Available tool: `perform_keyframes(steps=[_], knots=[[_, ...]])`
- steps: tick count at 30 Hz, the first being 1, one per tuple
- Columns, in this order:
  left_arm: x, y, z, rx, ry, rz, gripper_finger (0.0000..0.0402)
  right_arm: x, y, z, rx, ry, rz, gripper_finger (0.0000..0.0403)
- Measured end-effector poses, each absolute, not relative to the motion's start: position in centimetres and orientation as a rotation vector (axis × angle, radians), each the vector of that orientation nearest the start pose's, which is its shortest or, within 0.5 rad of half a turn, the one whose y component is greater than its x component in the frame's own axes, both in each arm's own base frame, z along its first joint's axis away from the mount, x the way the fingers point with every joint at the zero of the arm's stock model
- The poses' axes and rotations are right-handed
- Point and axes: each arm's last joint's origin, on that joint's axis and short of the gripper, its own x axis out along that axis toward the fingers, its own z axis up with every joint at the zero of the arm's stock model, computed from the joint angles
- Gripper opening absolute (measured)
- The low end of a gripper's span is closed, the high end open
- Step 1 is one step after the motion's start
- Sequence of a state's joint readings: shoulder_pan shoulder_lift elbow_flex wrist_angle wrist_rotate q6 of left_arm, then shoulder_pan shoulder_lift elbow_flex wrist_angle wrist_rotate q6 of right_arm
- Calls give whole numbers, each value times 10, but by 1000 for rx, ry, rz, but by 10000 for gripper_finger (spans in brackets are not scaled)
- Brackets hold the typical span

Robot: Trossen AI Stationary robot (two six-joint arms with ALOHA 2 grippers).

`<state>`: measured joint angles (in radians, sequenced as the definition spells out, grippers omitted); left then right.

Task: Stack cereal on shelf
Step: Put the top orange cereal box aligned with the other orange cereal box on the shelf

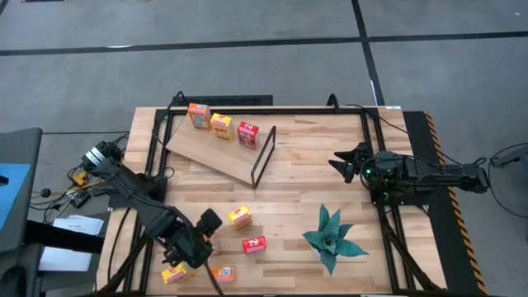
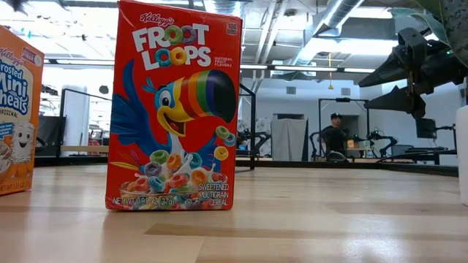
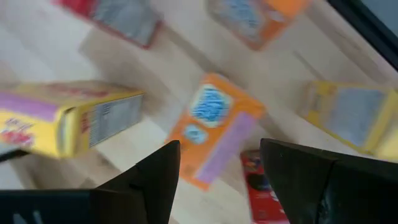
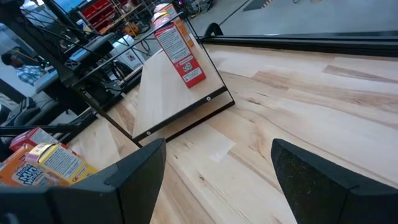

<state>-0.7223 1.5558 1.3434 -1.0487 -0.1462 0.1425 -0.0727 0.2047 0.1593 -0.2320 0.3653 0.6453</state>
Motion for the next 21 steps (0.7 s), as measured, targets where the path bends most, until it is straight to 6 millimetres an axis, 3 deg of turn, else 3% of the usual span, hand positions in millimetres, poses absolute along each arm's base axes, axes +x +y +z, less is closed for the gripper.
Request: perform_keyframes(steps=[7, 21], knots=[[227, -193, 284, 842, 1063, -564, 213, 99, -18, 180, 590, 128, -508, 317], [227, -193, 279, 914, 1051, -627, 213, 98, -18, 177, 585, 155, -516, 317]])
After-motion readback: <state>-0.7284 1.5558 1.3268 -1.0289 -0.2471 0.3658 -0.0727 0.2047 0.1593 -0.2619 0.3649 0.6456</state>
